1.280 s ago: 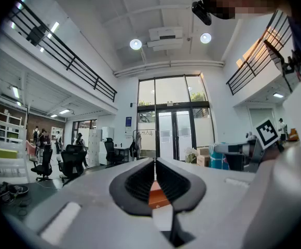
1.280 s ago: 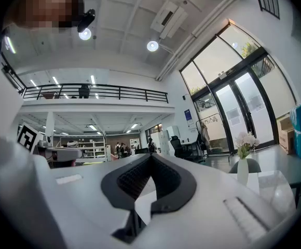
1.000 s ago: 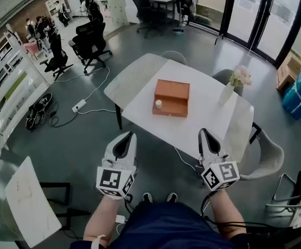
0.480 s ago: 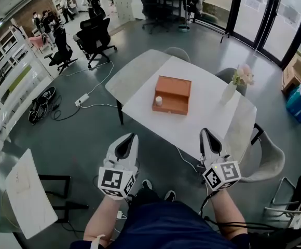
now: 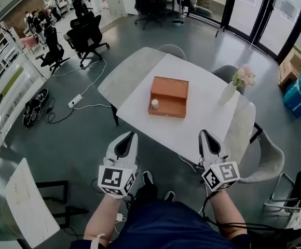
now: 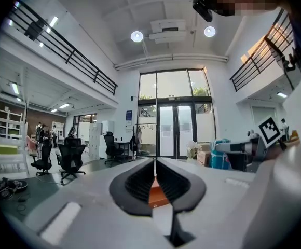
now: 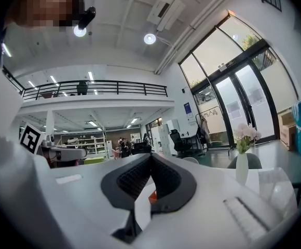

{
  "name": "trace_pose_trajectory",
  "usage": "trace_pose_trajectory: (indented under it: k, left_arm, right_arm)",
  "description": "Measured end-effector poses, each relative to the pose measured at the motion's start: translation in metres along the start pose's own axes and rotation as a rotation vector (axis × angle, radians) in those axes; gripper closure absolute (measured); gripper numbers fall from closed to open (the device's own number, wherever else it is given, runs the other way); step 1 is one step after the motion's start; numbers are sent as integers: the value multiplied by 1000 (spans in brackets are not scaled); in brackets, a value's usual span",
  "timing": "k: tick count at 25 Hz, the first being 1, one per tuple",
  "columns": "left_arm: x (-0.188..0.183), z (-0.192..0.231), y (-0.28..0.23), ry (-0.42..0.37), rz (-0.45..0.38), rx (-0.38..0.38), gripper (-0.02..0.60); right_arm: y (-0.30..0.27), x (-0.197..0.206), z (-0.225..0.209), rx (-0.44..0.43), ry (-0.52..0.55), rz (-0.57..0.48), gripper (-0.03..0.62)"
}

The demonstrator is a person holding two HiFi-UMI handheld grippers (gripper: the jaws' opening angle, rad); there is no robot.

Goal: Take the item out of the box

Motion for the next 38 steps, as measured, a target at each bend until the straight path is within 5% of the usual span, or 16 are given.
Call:
trace_pose_trajectory:
  k: [13, 23, 38]
  left_arm:
    - [-19, 75, -100, 24, -46, 50, 570]
    - [18, 125, -142, 62, 11, 94, 569]
    - [55, 122, -195, 68, 84, 132, 565]
  right_arm:
    - [-98, -10, -17, 74, 27, 3, 592]
    - [-152, 23, -14, 136, 11, 85, 592]
    - [-203, 42, -51, 129, -17, 139, 592]
Point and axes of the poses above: the fingertips, and each gripper's own axes: y backward along the fingers, z to its left, x out of its underside, the point moved 1 cm from there along y, backward along the fingers, and after that the axes turned 14 degrees about -x, right-handed, at the moved point
